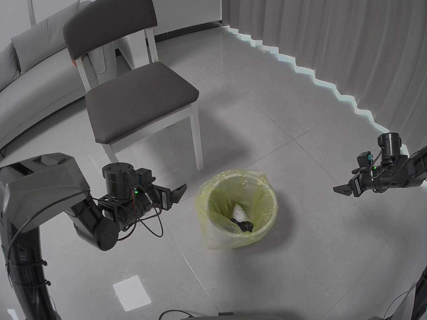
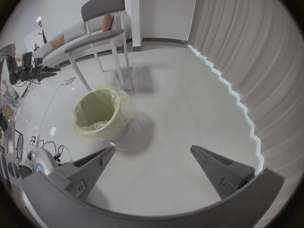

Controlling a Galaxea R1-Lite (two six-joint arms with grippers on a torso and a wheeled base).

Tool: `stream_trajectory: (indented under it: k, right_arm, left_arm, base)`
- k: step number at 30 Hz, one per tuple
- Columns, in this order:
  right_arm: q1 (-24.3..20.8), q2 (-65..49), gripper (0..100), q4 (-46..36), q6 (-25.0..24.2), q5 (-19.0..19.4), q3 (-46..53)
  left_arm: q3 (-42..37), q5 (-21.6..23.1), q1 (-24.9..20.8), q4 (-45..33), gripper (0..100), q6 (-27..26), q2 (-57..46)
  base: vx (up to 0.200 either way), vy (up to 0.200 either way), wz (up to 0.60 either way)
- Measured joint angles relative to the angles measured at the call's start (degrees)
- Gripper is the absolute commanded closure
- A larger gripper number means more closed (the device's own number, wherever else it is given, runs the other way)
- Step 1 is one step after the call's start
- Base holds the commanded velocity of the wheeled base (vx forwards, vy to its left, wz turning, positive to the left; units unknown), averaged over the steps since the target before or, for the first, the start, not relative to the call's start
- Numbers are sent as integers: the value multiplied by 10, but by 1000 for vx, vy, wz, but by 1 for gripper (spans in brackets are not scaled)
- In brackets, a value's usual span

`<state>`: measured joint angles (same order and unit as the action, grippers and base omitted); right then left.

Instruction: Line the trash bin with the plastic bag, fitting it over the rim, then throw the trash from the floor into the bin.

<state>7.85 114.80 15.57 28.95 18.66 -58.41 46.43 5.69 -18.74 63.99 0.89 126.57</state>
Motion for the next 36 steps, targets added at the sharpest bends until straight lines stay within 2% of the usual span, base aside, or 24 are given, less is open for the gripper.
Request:
stream_trajectory:
  k: [5, 9, 18, 26, 36]
  right_arm:
    - [1, -37, 0, 0, -5, 11, 30]
    - [1, -80, 0, 0, -18, 18, 52]
    - [-4, -237, 0, 0, -80, 23, 110]
    - [-11, -446, 0, -12, -145, 25, 185]
    - [-23, -727, 0, -122, -202, 32, 262]
  left_arm:
    - [-72, -18, -12, 64, 0, -3, -81]
    - [-99, -32, -20, 41, 0, -4, -160]
    - [-125, -45, -4, -138, 0, -2, -392]
    - [-150, -47, 28, -281, 0, 1, -606]
    - [-190, -27, 69, -443, 0, 37, -860]
  base:
    - [0, 0, 0]
    - [0, 0, 0]
    - [0, 0, 0]
    - [0, 0, 0]
    - [0, 0, 0]
